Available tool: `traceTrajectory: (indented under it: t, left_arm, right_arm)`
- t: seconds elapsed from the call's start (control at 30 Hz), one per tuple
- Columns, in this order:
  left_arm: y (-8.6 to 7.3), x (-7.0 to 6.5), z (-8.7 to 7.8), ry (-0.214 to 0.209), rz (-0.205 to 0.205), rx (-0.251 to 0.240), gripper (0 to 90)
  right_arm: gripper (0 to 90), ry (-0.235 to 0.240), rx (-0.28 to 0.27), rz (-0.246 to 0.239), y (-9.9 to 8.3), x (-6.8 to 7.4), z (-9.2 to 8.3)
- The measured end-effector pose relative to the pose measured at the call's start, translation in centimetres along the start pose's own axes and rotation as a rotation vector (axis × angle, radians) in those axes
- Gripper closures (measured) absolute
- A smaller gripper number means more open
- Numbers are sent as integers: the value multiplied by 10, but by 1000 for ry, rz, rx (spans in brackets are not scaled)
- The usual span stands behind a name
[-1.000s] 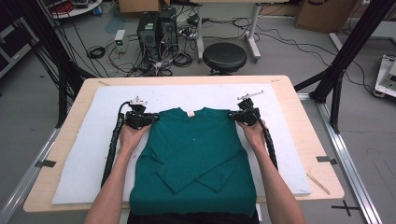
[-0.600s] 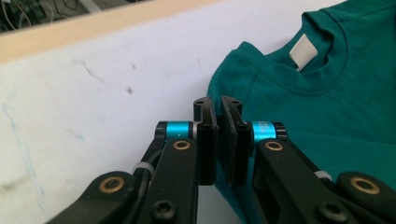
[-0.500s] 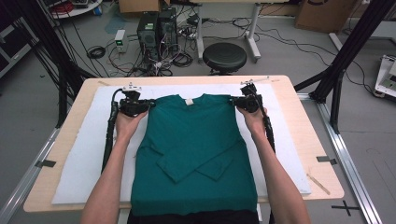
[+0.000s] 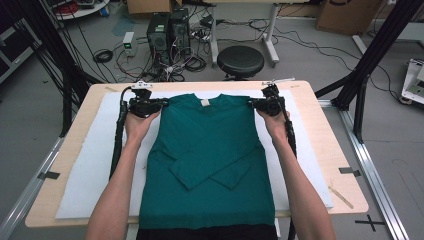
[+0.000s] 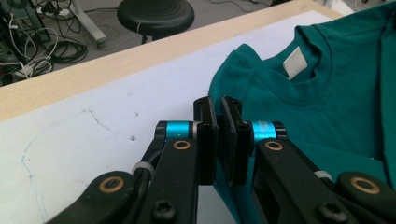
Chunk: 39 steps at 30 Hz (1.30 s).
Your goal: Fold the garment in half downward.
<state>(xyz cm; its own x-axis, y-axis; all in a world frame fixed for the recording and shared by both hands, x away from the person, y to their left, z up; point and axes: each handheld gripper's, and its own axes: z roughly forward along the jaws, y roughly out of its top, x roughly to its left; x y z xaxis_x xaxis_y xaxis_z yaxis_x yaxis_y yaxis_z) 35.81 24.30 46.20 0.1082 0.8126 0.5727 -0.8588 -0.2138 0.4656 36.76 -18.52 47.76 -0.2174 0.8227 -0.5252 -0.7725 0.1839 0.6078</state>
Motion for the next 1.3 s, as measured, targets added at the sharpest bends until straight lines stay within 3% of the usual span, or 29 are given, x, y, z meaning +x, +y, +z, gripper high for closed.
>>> traceTrajectory:
  t: [0.23,0.5,0.63,0.77,0.9,1.2,1.3]
  left_arm:
    - [7,4,-2,19,10,6,850]
    - [20,1,-3,16,19,-26,850]
    - [27,-2,-7,27,47,-58,850]
    - [33,-5,-15,39,62,-99,850]
    - [36,-5,-19,29,61,-135,850]
    - [38,-6,-21,25,70,-146,849]
    - [36,-7,-21,21,73,-131,849]
  right_arm:
    - [853,-12,-11,-31,10,6,-2]
    - [853,-12,-40,-30,15,3,-4]
    - [853,-8,-61,-25,19,3,-9]
    - [853,-13,-117,-39,26,7,-20]
    - [853,-15,-128,-40,26,6,-25]
    - [852,0,-155,-26,26,2,-28]
    - [852,5,-141,-22,25,0,-27]
